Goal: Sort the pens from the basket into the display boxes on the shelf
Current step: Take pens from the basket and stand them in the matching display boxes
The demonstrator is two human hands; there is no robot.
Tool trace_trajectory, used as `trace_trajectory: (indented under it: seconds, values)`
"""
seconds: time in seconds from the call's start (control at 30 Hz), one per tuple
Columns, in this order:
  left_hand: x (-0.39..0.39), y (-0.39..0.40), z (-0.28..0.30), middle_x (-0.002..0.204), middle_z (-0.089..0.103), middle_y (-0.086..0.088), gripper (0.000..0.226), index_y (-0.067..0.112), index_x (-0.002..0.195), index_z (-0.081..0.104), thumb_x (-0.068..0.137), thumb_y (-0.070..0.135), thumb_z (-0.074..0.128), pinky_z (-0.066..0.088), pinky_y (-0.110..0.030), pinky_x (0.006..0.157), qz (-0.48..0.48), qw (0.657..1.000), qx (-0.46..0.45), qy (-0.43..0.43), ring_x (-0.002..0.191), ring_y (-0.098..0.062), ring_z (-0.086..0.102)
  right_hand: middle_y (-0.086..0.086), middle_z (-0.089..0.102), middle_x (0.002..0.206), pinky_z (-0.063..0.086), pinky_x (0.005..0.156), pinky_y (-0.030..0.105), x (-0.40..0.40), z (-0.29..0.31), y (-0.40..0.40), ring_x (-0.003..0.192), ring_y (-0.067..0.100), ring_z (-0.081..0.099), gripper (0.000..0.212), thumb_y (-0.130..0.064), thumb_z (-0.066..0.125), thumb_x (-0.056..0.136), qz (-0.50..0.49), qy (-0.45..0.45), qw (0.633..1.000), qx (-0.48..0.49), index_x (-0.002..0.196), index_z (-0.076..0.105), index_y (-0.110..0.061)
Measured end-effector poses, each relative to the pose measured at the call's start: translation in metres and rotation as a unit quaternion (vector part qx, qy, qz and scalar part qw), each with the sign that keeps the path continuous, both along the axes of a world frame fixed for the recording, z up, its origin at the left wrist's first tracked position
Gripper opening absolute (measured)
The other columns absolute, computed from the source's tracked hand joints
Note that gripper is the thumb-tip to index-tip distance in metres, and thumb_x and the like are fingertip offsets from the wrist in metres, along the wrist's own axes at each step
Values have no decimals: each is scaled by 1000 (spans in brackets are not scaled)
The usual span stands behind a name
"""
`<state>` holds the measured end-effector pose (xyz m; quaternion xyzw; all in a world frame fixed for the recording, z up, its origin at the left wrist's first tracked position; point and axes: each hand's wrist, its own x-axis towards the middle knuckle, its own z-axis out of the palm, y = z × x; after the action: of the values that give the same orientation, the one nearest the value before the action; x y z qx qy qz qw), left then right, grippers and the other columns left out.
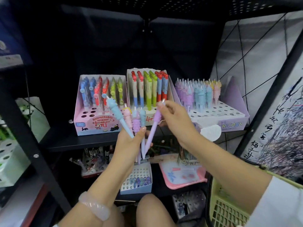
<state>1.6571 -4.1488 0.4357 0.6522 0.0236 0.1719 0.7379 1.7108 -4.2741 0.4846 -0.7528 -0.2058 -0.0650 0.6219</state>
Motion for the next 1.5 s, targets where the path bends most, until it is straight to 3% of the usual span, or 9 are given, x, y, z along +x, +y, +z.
trace_trajectory:
  seconds: [0.13, 0.33, 0.6, 0.9, 1.07, 1.17, 1.27, 1.37, 1.5]
  values:
    - [9, -7, 4, 45, 57, 7, 19, -3, 97, 58, 94, 15, 52, 39, -16, 40, -32, 999, 23, 27, 39, -6, 48, -5, 61, 64, 53, 55, 19, 21, 27, -39, 55, 3, 60, 15, -20, 48, 97, -59, -68, 996, 23, 85, 57, -18]
    - [21, -22, 5, 45, 55, 6, 21, 7, 83, 66, 93, 20, 53, 38, -15, 40, -47, 997, 50, 25, 42, -7, 48, 8, 65, 69, 50, 56, 14, 62, 50, -97, 59, 5, 63, 15, -21, 55, 93, -260, -194, 945, -35, 91, 43, -11]
    - [30, -34, 2, 47, 57, 8, 18, 10, 81, 67, 92, 17, 54, 40, -14, 44, -55, 997, 30, 33, 44, -4, 48, 17, 65, 76, 49, 75, 48, 84, 44, -103, 78, 35, 62, 21, -26, 55, 93, -259, -229, 917, -198, 92, 42, -9]
    - [32, -36, -1, 49, 56, 4, 21, 15, 76, 70, 91, 21, 56, 43, -16, 49, -62, 997, 7, 35, 47, -5, 50, 16, 64, 85, 41, 69, 37, 100, 39, -103, 94, 36, 54, 32, -33, 50, 93, -278, -188, 874, -350, 114, 47, -8]
    - [31, -36, -1, 51, 58, 3, 25, 21, 71, 72, 90, 22, 57, 46, -17, 51, -65, 998, -5, 22, 49, -6, 52, 4, 41, 65, 41, 76, 40, 92, 24, -96, 78, 33, 53, 36, -32, 49, 94, -259, -184, 831, -457, 121, 46, -9]
    - [31, -36, 0, 52, 58, 2, 27, 22, 69, 73, 91, 22, 57, 47, -18, 52, -68, 998, -9, 15, 50, -6, 53, 22, 55, 90, 41, 72, 37, 85, 24, -97, 80, 35, 54, 39, -29, 50, 94, -275, -176, 819, -472, 129, 45, -13]
    - [32, -39, 1, 55, 60, 3, 29, 23, 69, 73, 91, 21, 56, 49, -19, 55, -72, 997, -5, 9, 52, -6, 55, 7, 54, 75, 43, 78, 32, 67, 21, -94, 89, 33, 57, 36, -19, 52, 93, -252, -191, 876, -363, 128, 47, -14]
    - [33, -48, 3, 59, 63, 3, 25, 23, 72, 73, 90, 21, 57, 49, -19, 55, -88, 996, -6, 7, 54, -7, 56, -5, 62, 76, 48, 67, 16, 39, 12, -77, 73, 12, 60, 12, -27, 54, 93, -86, -68, 977, -183, 101, 62, -24]
    - [34, -67, 6, 62, 68, 3, 16, 5, 96, 63, 90, 18, 55, 48, -17, 47, -119, 993, -15, -2, 52, -8, 60, -14, 57, 63, 40, 57, 11, 26, 2, -71, 62, 2, 51, 20, -28, 56, 92, 37, 11, 994, -98, 73, 60, -25]
